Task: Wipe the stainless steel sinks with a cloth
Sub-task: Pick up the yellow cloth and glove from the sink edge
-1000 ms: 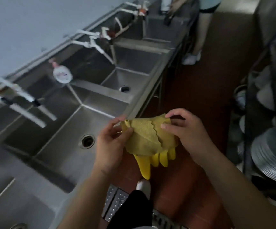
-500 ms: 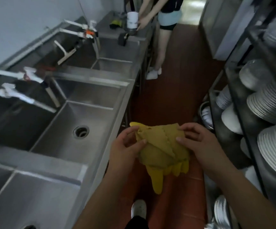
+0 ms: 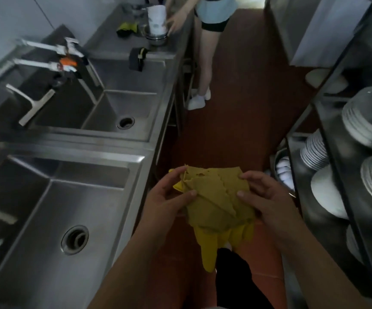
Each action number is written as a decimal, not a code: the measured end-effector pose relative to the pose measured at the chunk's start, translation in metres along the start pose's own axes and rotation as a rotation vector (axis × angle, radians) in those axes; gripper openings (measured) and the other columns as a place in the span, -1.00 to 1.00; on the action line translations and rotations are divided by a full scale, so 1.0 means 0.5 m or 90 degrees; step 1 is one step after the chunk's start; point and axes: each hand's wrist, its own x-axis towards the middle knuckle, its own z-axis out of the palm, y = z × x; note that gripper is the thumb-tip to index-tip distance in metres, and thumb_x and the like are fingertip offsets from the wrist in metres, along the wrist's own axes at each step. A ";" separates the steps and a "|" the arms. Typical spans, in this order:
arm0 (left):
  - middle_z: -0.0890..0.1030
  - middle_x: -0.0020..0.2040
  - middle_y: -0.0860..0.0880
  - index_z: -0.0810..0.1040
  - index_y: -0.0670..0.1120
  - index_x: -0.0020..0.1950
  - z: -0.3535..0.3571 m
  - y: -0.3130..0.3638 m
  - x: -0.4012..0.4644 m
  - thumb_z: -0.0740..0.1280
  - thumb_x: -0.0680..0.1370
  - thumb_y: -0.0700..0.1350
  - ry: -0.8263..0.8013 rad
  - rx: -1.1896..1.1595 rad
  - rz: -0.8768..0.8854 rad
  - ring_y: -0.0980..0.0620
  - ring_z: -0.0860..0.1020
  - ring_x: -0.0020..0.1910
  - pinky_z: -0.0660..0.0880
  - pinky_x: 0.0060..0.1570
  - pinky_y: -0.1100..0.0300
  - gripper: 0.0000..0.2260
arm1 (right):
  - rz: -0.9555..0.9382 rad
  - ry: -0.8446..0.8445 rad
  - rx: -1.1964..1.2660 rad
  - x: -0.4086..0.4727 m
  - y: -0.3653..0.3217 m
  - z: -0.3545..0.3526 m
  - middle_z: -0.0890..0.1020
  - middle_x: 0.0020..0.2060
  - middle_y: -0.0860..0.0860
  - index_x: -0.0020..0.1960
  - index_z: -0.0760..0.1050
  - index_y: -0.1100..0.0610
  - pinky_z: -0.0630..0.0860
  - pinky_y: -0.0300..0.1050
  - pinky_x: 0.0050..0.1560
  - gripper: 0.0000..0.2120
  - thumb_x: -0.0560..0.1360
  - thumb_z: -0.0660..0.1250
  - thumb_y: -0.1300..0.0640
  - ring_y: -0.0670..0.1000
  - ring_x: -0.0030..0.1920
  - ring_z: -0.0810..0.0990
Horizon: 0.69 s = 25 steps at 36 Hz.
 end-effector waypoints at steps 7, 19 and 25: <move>0.65 0.20 0.03 0.57 0.15 0.31 0.034 0.129 0.245 0.52 0.42 -0.10 0.057 0.006 0.010 -0.07 0.66 0.12 0.64 -0.13 0.03 -0.52 | 0.001 -0.148 0.007 0.320 -0.133 -0.019 0.68 0.15 0.07 0.17 0.59 -0.01 0.62 -0.10 -0.05 -0.60 0.35 0.54 0.12 0.11 0.13 0.68; 0.55 0.35 0.03 0.48 0.06 0.42 -0.072 0.279 0.593 0.48 0.43 -0.14 0.263 -0.045 0.096 -0.03 0.67 0.11 0.63 -0.14 0.09 -0.44 | -0.009 -0.394 -0.130 0.811 -0.298 0.166 0.67 0.14 -0.04 0.21 0.55 0.02 0.64 -0.11 -0.04 -0.63 0.49 0.41 0.36 0.05 0.08 0.69; 0.54 0.35 0.04 0.46 0.12 0.42 -0.137 0.277 0.822 0.49 0.44 -0.16 0.263 -0.139 0.095 -0.04 0.67 0.09 0.64 -0.14 0.07 -0.42 | -0.008 -0.456 -0.242 1.047 -0.355 0.231 0.60 0.29 -0.07 0.30 0.52 -0.06 0.58 0.02 0.21 -0.56 0.53 0.38 0.33 0.02 0.29 0.57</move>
